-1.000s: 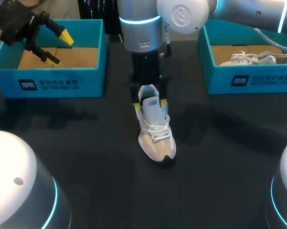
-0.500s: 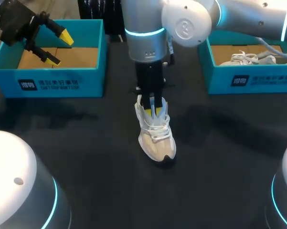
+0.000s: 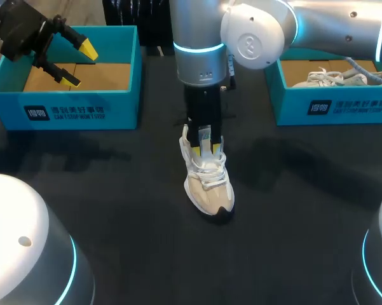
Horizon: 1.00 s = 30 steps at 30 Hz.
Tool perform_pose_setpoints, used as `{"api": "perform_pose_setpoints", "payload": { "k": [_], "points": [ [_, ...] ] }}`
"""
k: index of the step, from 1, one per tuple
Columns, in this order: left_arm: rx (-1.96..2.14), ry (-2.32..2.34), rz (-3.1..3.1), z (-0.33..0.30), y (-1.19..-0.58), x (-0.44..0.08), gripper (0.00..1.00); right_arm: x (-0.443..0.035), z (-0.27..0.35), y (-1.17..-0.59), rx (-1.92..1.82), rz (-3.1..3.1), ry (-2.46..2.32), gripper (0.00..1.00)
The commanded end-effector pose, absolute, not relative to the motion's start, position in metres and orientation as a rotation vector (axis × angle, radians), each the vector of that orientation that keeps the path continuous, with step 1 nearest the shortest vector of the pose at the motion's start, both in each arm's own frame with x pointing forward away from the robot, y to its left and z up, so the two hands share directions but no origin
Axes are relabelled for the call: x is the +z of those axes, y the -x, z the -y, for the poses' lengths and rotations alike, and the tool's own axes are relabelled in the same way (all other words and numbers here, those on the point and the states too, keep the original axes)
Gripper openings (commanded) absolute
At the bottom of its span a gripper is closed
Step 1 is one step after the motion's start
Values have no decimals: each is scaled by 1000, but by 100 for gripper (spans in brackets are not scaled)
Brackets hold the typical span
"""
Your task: Take the shoe out of the shoebox, open the shoe tongue, remove and reinsert the insole, then place the shoe into the shoebox
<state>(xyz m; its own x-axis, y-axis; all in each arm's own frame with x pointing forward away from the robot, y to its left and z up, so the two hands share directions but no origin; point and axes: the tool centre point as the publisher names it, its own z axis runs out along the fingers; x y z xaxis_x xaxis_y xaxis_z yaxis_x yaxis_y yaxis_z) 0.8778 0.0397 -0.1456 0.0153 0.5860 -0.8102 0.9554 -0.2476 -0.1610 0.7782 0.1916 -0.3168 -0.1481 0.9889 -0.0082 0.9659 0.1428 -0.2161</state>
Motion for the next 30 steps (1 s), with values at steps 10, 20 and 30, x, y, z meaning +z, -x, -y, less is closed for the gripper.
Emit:
{"api": "perform_pose_setpoints", "payload": {
  "k": [10, 20, 30],
  "points": [
    [-1126, -1867, -1573, -40, -878, -145, 100, -322, -188, -804, 262, 2316, 1915, 40],
    [-1126, -1867, -1573, -40, -878, -145, 100, -335, -188, -823, 229, 2359, 1859, 40],
    [-1126, -1867, -1573, -40, -878, -145, 100, -318, -190, -835, 86, 2580, 1676, 48]
  ]
}}
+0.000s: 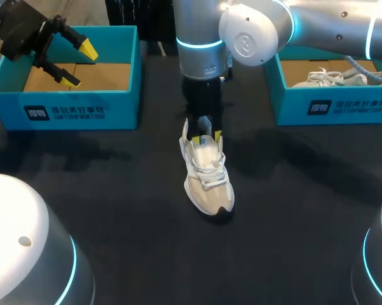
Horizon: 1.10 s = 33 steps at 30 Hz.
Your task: Take the shoe out of the shoebox, open the shoe tongue, remove and reinsert the insole, then place the shoe into the shoebox
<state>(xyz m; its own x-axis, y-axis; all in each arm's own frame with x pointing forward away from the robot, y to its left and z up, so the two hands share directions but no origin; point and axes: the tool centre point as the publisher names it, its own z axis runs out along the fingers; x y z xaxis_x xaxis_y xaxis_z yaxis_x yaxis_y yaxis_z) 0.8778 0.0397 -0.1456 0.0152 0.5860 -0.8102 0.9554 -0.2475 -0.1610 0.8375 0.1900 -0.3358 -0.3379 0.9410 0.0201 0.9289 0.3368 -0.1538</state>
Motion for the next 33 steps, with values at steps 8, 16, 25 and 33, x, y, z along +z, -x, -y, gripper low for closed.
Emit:
{"api": "perform_pose_setpoints", "payload": {
  "k": [8, 16, 25, 33],
  "points": [
    [-1126, -1867, -1573, -40, -878, -145, 100, -303, -181, -861, -47, 2885, 1277, 48],
    [-1126, -1867, -1573, -40, -878, -145, 100, -299, -177, -894, 32, 3128, 851, 56],
    [-1126, -1867, -1573, -40, -878, -145, 100, -313, -188, -909, 156, 3279, 472, 79],
    [-1126, -1867, -1573, -40, -878, -145, 100, -331, -202, -917, 134, 3298, 274, 81]
  ]
}}
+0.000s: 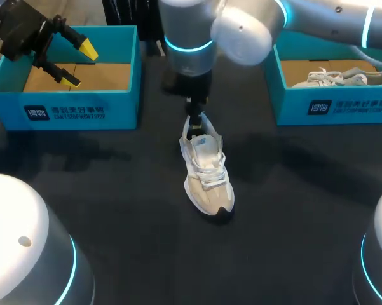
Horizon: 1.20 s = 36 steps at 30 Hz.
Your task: Take the shoe out of the shoebox, open the shoe tongue, remove and reinsert the insole, then place the shoe into the shoebox
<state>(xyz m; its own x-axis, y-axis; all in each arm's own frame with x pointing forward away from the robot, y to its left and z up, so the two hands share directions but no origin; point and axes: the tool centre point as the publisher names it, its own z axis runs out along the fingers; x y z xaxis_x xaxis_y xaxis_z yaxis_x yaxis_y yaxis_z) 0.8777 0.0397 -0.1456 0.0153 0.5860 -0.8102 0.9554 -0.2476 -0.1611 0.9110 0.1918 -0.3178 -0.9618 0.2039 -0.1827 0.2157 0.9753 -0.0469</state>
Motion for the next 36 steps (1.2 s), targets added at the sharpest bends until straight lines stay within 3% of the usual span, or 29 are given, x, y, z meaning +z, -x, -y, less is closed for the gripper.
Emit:
{"api": "perform_pose_setpoints", "payload": {
  "k": [1, 10, 14, 18, 23, 27, 32, 36],
  "points": [
    [-1126, -1867, -1573, -40, -878, -145, 100, -333, -204, -917, -113, -2965, -231, 82],
    [-1126, -1867, -1573, -40, -878, -145, 100, -358, -208, -927, -105, -2999, -67, 70],
    [-1126, -1867, -1573, -40, -878, -145, 100, -370, -202, -928, -113, -3030, -4, 70],
    [-1126, -1867, -1573, -40, -878, -145, 100, -379, -198, -932, -104, -3033, -28, 59],
    [-1126, -1867, -1573, -40, -878, -145, 100, -384, -200, -934, -93, -3028, 1, 60],
    [-1126, -1867, -1573, -40, -878, -145, 100, -388, -196, -933, -98, -3027, -18, 49],
    [-1126, -1867, -1573, -40, -878, -145, 100, -386, -191, -931, -109, -3026, -34, 52],
    [-1126, -1867, -1573, -40, -878, -145, 100, -381, -190, -933, -118, -3015, -59, 65]
  ]
}}
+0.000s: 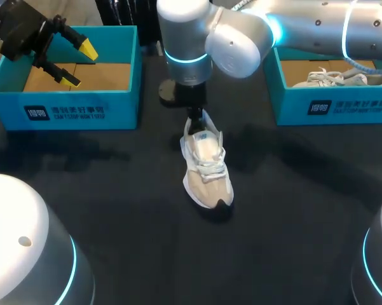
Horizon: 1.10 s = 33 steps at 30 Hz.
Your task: Take the shoe out of the shoebox, open the shoe tongue, remove and reinsert the insole, then place the shoe into the shoebox
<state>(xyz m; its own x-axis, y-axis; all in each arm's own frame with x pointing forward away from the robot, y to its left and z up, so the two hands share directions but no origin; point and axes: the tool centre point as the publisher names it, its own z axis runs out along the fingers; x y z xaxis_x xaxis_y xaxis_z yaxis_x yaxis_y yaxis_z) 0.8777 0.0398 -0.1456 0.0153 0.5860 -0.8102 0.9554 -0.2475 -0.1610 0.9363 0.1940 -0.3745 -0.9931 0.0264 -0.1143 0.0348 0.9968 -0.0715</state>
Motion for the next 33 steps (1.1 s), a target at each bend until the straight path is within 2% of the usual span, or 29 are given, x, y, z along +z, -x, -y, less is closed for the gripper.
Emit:
{"api": "perform_pose_setpoints", "payload": {
  "k": [1, 4, 7, 10, 20, 28, 30, 33],
  "points": [
    [-1126, -1867, -1573, -40, -878, -145, 100, -379, -190, -933, -116, -3014, -63, 67],
    [-1126, -1867, -1573, -40, -878, -145, 100, -375, -191, -933, -128, -2994, -66, 64],
    [-1126, -1867, -1573, -40, -878, -145, 100, -371, -193, -933, -128, -2989, -71, 68],
    [-1126, -1867, -1573, -40, -878, -145, 100, -370, -194, -933, -140, -2985, -72, 65],
    [-1126, -1867, -1573, -40, -878, -145, 100, -379, -202, -945, -151, -2988, -54, 70],
    [-1126, -1867, -1573, -40, -878, -145, 100, -390, -201, -953, -158, -3007, -53, 58],
    [-1126, -1867, -1573, -40, -878, -145, 100, -390, -198, -954, -163, -3011, -53, 50],
    [-1126, -1867, -1573, -40, -878, -145, 100, -391, -193, -956, -174, -3018, -52, 44]
  ]
}}
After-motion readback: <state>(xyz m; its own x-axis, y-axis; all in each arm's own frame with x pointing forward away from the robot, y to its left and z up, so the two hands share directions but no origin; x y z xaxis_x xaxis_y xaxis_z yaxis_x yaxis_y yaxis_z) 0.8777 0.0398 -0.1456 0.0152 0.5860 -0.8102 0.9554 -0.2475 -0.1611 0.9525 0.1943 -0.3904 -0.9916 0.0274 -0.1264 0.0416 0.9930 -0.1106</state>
